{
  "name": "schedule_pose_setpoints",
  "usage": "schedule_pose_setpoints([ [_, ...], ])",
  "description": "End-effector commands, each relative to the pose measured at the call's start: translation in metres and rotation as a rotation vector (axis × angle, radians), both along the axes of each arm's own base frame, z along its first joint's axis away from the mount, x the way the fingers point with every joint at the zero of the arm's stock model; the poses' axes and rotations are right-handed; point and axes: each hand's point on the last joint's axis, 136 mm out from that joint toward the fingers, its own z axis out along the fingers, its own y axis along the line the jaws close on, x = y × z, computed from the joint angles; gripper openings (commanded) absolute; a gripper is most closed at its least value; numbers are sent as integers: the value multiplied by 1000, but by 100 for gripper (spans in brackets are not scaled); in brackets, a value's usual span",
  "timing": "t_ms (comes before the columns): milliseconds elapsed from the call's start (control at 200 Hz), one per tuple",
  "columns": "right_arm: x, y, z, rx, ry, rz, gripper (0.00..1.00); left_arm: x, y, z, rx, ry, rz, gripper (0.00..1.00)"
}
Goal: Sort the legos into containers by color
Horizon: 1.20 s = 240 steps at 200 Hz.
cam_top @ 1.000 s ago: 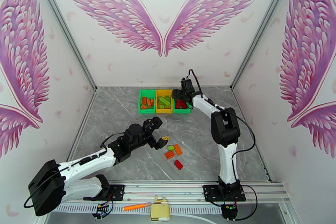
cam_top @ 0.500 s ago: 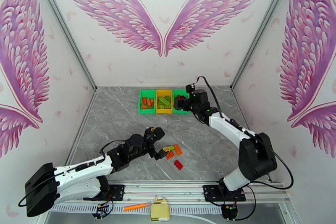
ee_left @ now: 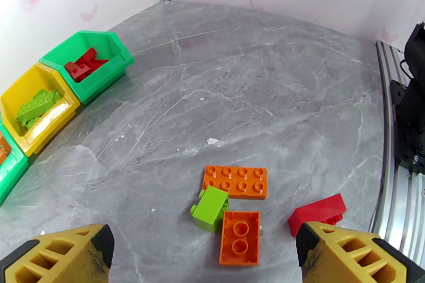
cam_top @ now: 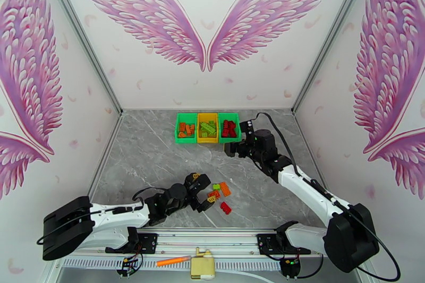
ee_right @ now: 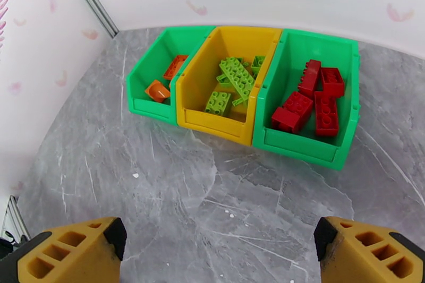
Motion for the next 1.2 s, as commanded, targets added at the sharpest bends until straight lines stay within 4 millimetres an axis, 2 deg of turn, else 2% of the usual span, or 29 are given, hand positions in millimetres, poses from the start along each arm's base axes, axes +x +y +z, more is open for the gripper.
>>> schedule_pose_setpoints([
  [0,0,6,2,-5,-24,37,99,4,-10,3,-67,-38,-18,95],
  [150,4,6,0,-36,-27,39,99,0,-19,-24,18,-5,-100,93],
  [225,4,6,-2,-38,-21,42,99,6,-16,-31,63,43,-102,91],
  [370,1,2,-3,-45,-21,31,99,6,-5,-57,245,121,-125,91],
  [575,-2,-4,-10,-77,-10,16,99,-5,-16,-73,275,229,-191,91],
  [660,-4,-5,-9,-77,-16,14,99,-5,-18,-83,308,283,-187,90],
  [775,-6,-7,-11,-79,-13,8,99,-2,-22,-86,287,288,-174,88],
  [820,-7,-7,-12,-78,-11,8,99,-2,-22,-86,288,289,-169,86],
  [920,-9,-8,-14,-81,-9,5,99,-2,-22,-86,286,286,-181,73],
  [960,-9,-9,-15,-83,-10,4,99,-5,-22,-87,284,290,-196,72],
  [1005,-9,-9,-16,-84,-8,2,99,-9,-23,-89,288,298,-223,65],
  [1174,-12,-11,-22,-98,1,-1,99,-14,-21,-95,308,318,-238,60],
  [1194,-12,-12,-22,-97,1,-1,99,-14,-20,-95,307,316,-239,56],
])
